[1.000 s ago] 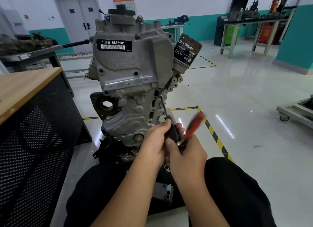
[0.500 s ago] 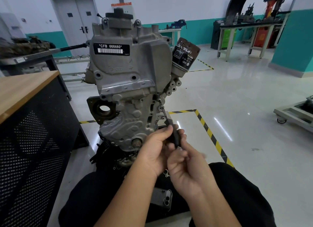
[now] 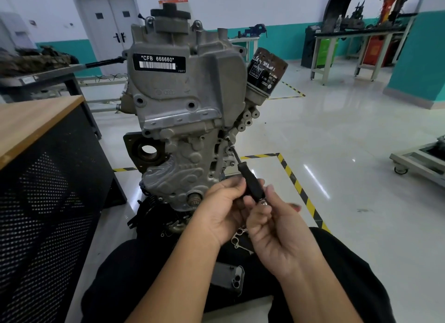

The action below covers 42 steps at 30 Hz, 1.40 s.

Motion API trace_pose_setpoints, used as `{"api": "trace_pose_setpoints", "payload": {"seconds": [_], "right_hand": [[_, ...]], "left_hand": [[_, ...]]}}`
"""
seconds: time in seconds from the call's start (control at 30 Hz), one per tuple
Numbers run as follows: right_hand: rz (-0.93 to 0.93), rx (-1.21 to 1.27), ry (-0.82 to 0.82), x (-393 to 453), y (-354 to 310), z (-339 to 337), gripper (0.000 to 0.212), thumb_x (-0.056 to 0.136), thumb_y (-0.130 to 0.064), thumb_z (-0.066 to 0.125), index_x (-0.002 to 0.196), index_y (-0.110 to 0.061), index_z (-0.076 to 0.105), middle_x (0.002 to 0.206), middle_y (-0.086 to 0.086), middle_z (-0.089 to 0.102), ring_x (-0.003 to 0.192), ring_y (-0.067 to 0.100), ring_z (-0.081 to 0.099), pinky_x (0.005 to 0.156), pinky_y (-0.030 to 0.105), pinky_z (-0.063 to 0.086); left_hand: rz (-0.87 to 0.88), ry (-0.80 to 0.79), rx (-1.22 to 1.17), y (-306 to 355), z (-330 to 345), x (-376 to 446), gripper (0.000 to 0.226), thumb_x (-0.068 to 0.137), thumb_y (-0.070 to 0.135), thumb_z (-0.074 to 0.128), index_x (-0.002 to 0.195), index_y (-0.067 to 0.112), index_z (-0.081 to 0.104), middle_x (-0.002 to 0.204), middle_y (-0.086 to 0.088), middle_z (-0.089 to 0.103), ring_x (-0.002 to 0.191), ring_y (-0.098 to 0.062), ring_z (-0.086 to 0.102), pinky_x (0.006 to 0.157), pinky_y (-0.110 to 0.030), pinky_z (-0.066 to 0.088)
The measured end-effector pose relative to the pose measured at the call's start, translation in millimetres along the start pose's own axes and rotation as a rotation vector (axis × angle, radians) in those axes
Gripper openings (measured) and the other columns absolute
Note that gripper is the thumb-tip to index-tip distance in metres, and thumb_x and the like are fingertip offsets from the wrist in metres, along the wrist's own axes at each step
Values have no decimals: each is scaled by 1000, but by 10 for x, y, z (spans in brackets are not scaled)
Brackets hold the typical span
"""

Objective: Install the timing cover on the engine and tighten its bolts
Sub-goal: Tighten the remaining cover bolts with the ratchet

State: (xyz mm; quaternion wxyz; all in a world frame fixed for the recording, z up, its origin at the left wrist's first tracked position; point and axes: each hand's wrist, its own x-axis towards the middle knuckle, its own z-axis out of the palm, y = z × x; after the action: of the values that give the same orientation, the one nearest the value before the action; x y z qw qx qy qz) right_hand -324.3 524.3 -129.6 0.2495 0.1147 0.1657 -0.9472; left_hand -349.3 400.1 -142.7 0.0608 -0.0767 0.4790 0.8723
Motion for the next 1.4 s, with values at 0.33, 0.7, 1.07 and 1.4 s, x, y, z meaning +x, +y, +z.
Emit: {"api": "trace_pose_setpoints", "payload": {"seconds": [0.33,0.7,1.07,1.4], "right_hand": [[-428,-795,298,90,111,-123,13,93,-15,74,97,-5,67,68,8,71,50,16,66,47,27,54],[-623,-1035,312,100,168,-166,13,93,-24,75,93,-13,69,72,6,75,60,19,73,55,34,62],[-663,-943,312,115,280,-175,16,91,-22,78,99,-19,65,84,9,78,68,24,76,58,40,63],[-709,-808,318,93,382,-195,26,93,-11,72,106,-34,65,92,-7,75,81,9,73,73,34,62]], "left_hand": [[-20,85,43,-61,38,15,21,96,24,65,82,18,79,74,-11,69,46,-19,50,43,-21,41],[18,66,52,-11,42,-19,21,95,21,67,103,3,74,98,-21,72,43,-16,60,33,-17,35],[14,81,73,41,61,-37,17,99,14,61,99,2,74,91,-18,74,41,-17,59,33,-16,35],[20,63,31,1,39,-48,26,103,17,54,121,2,65,105,-16,76,69,-23,72,60,-26,40]]}}
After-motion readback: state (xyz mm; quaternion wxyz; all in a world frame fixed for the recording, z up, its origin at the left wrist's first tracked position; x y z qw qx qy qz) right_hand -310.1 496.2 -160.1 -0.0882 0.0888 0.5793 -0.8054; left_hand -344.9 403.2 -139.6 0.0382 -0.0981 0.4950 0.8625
